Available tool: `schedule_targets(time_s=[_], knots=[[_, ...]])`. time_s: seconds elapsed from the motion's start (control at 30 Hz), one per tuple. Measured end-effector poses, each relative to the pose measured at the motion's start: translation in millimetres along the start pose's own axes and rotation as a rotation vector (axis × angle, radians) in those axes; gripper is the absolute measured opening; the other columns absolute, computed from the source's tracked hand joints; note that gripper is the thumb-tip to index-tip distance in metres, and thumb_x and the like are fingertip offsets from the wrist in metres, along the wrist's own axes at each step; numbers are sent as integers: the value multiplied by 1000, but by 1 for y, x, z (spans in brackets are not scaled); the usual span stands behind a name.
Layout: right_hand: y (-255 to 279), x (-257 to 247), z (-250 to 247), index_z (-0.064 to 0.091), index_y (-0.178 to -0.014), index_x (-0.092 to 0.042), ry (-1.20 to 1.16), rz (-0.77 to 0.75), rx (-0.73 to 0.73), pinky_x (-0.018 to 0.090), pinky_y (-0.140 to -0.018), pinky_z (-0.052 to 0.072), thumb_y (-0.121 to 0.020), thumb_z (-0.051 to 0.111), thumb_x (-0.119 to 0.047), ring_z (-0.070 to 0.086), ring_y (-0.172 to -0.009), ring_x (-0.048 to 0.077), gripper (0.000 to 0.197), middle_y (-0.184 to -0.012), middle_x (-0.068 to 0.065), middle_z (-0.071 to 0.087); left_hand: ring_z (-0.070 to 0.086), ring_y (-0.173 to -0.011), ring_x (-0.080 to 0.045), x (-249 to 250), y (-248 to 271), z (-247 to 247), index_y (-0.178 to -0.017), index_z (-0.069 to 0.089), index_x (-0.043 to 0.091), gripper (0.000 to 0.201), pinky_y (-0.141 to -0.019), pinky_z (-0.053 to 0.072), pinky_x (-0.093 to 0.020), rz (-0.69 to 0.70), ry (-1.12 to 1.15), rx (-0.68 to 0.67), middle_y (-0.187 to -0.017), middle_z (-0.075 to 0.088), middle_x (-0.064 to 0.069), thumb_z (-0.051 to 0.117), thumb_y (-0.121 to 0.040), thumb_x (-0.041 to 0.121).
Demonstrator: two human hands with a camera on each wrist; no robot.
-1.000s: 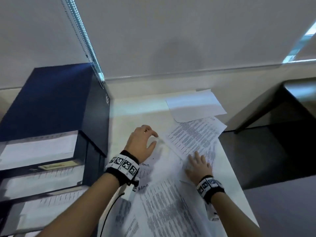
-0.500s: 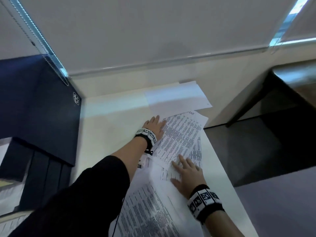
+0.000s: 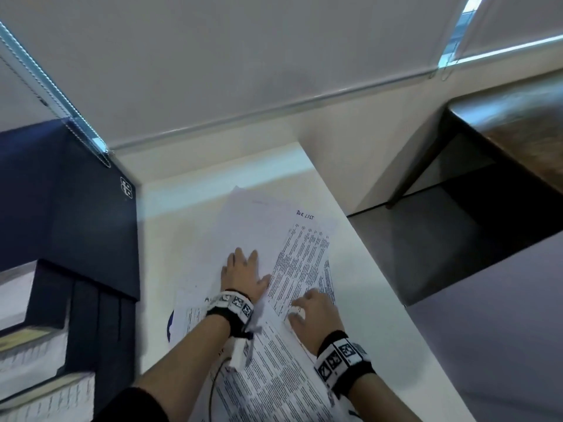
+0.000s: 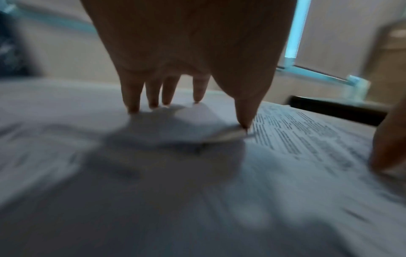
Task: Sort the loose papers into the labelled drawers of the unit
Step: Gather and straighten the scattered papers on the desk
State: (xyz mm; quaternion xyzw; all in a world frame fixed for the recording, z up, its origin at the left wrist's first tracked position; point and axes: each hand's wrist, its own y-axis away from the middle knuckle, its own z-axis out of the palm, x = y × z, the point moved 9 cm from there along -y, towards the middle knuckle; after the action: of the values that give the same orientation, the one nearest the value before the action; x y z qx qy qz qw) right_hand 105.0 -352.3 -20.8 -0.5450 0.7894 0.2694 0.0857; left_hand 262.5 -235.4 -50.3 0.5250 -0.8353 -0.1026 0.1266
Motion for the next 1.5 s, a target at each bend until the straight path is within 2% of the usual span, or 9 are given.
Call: schedule_targets(time_s=[0.13, 0.3, 0.53, 0.63, 0.8, 0.9, 1.0, 1.3, 1.5], knots=[[-15, 27, -6, 31, -148, -19, -76, 287, 142, 39, -111, 36, -85, 60, -58, 26, -139, 29, 80, -153, 14, 23, 41, -128, -35, 4, 25, 3, -142, 27, 20, 53, -99, 50, -44, 8, -78, 4, -141, 36, -21, 54, -96, 21], [-26, 29, -3, 37, -139, -18, -74, 389, 144, 38, -96, 48, -70, 78, -56, 33, -125, 30, 89, -135, 14, 29, 63, -98, -26, -8, 35, -40, -144, 36, 22, 57, -77, 55, -35, 26, 15, 51, -113, 63, -7, 53, -92, 5], [-43, 45, -6, 21, -149, -14, -326, 527, 96, 44, -103, 44, -53, 96, -30, 39, -128, 38, 123, -137, 18, 24, 61, -95, -23, -83, 66, -142, -120, 61, 9, 35, -79, 47, -29, -295, 1066, 463, -108, 64, 0, 69, -86, 11], [-49, 48, -5, 30, -143, -10, -318, 554, 46, 43, -102, 45, -52, 97, -27, 41, -126, 38, 114, -136, 17, 25, 65, -87, -26, -108, 84, -134, -92, 62, 18, 11, -76, 52, -34, -414, 1364, 453, -90, 68, 0, 72, -86, 21], [-50, 43, -13, 40, -131, -9, -316, 572, 82, 44, -93, 52, -59, 94, -34, 52, -115, 38, 94, -132, 15, 29, 65, -82, -20, -129, 121, -73, -90, 61, 26, 8, -74, 51, -32, -568, 1259, 323, -89, 68, 0, 67, -89, 21], [-54, 45, -18, 38, -133, -8, -305, 571, 118, 44, -93, 53, -59, 92, -38, 55, -116, 37, 96, -132, 16, 39, 64, -77, -24, -139, 139, -15, -98, 60, 14, 17, -63, 50, -27, -678, 1183, 159, -94, 70, -12, 66, -83, 7], [-61, 46, -16, 43, -128, -10, -338, 533, 50, 40, -88, 52, -62, 92, -31, 58, -110, 33, 85, -121, 13, 57, 67, -87, -26, -141, 147, 24, -114, 57, 7, 40, -79, 54, -32, -663, 1092, -17, -104, 71, -12, 75, -78, 8], [-67, 44, -38, 75, -85, -17, -352, 402, 238, 32, -82, 55, -83, 72, -38, 68, -89, 25, 21, -93, 5, 73, 55, -109, -32, -156, 157, 27, -141, 34, 9, 69, -101, 45, -39, -781, 1050, -2, -127, 56, -10, 73, -85, 14], [-67, 27, -72, 68, -109, -7, -484, 260, 383, 23, -75, 44, -93, 63, -29, 61, -81, 21, 27, -100, 14, 72, 52, -123, -38, -154, 156, 24, -152, 21, 11, 79, -100, 43, -39, -820, 1024, -4, -144, 46, -18, 70, -90, 13]])
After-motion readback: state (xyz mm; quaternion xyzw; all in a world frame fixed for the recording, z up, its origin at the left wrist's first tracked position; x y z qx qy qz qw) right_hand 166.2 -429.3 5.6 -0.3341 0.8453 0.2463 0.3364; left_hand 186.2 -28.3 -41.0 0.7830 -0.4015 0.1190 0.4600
